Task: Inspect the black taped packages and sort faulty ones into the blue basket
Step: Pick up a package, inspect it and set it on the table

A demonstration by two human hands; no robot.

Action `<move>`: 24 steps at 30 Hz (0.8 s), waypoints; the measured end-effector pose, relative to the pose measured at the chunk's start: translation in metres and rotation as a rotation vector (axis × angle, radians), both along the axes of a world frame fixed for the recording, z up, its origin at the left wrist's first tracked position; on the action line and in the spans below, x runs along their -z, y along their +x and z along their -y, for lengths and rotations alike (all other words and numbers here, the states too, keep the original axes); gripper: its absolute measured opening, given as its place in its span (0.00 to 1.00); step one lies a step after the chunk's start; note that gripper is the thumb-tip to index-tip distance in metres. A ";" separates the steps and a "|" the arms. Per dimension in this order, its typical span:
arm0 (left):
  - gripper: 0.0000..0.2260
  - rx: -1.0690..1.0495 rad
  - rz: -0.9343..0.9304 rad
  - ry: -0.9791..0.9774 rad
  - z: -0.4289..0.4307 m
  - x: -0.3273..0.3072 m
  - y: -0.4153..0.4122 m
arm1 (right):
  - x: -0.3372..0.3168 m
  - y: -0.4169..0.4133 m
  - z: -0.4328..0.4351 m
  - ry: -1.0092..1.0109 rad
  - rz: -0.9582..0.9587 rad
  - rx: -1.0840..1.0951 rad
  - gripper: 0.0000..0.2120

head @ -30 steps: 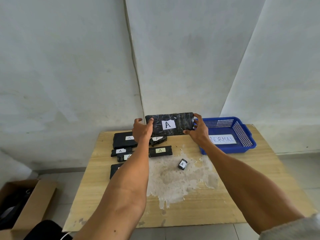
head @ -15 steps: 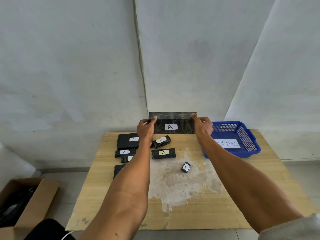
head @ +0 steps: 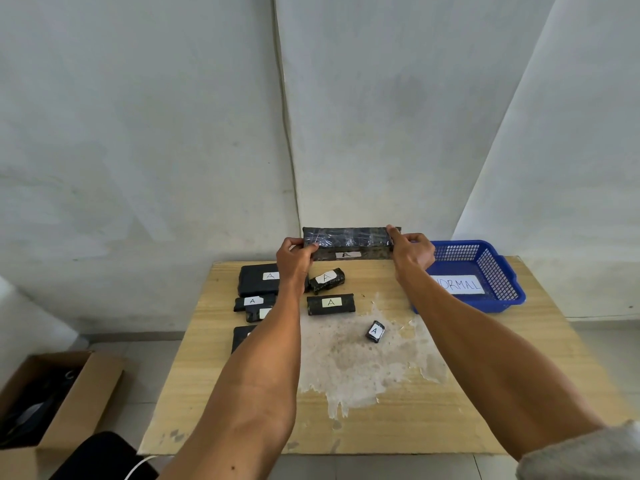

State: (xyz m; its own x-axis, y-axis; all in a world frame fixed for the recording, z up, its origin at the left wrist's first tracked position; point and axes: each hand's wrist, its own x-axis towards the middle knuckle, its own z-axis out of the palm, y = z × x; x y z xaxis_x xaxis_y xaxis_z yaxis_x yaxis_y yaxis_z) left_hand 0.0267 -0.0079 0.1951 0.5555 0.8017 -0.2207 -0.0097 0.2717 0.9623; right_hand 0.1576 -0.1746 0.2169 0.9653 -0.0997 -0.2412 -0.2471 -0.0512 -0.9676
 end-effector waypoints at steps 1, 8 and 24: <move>0.08 -0.017 0.003 0.003 0.000 0.001 0.001 | 0.000 -0.001 0.000 0.009 0.014 -0.021 0.17; 0.17 -0.265 -0.102 0.055 -0.007 -0.004 0.010 | 0.009 -0.005 0.011 -0.016 0.149 -0.350 0.24; 0.09 -0.070 -0.047 0.114 -0.004 -0.010 0.013 | 0.015 0.011 0.026 -0.038 0.111 -0.390 0.22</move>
State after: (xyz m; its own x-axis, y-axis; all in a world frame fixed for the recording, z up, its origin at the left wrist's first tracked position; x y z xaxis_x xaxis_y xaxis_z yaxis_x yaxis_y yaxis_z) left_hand 0.0394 -0.0040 0.2051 0.4885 0.8595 -0.1503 0.0212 0.1605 0.9868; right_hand 0.1689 -0.2006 0.2019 0.9524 0.2725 -0.1369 -0.0963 -0.1571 -0.9829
